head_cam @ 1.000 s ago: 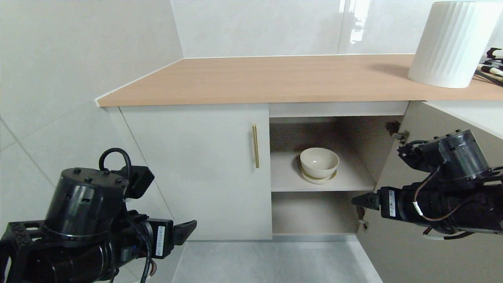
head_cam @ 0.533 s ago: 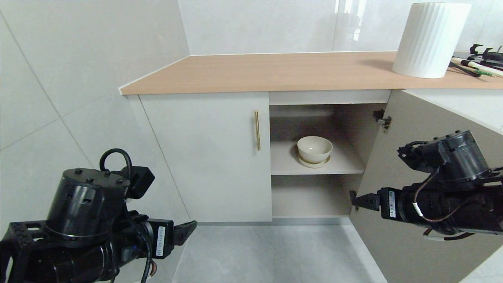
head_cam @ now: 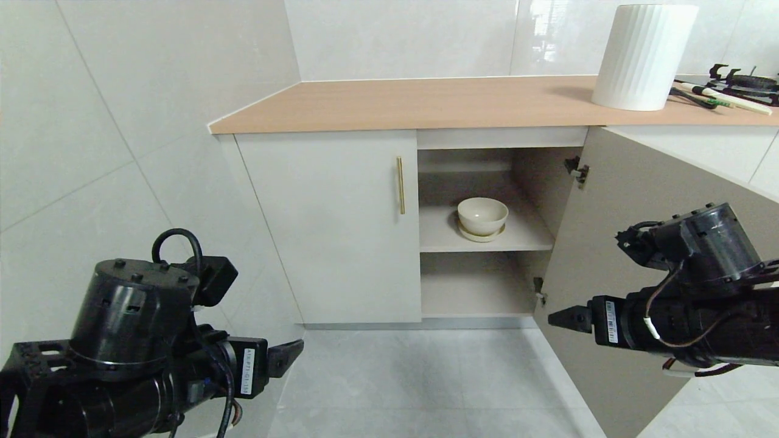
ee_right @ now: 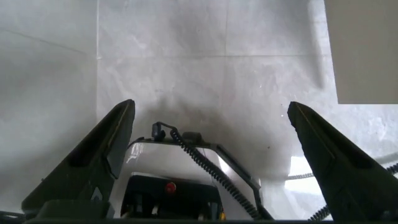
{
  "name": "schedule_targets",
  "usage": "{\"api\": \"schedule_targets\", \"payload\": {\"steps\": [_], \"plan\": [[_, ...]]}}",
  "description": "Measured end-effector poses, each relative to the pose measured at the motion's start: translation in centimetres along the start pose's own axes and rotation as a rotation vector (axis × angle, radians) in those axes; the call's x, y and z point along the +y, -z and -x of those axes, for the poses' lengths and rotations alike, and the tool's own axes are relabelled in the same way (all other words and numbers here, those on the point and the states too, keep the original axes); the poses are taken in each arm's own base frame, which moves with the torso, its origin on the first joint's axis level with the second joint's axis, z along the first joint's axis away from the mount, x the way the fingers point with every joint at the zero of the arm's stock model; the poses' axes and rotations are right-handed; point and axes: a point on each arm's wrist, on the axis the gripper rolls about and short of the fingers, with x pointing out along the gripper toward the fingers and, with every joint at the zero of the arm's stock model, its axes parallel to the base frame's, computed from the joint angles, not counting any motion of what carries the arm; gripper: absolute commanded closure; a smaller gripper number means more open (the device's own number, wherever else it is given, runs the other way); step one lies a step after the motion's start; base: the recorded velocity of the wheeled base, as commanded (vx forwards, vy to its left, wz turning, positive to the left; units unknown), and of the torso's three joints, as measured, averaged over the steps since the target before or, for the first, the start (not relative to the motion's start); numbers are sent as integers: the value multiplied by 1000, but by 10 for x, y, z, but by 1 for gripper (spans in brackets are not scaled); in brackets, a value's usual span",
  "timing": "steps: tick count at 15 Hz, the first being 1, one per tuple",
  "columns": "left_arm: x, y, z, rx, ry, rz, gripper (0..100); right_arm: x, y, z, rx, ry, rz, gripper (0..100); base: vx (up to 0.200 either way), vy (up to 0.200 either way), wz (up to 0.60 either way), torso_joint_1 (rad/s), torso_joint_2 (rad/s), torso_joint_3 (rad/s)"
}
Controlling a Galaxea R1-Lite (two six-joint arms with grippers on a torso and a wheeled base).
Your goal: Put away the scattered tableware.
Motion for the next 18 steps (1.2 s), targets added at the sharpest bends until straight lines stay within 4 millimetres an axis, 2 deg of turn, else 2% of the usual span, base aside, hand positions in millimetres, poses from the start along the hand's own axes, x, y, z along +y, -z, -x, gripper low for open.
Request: {"api": "schedule_targets", "payload": {"steps": [3,8,13,18], "plan": [[0,0,0,0,-1,-2,0,-5,7,9,93,45,52,0,0,0,0,0,0,0],[0,1,-1,6,-3,-6,0,-9,6,42,236,121,97,0,0,-200,0,0,3,-1],[-2,2,0,6,8,-12,0,-10,5,49,267,143,133,0,0,-200,0,1,-1,1],[-3,2,0,5,9,-12,0,-19,7,61,356,219,167,0,0,0,0,0,0,0]]}}
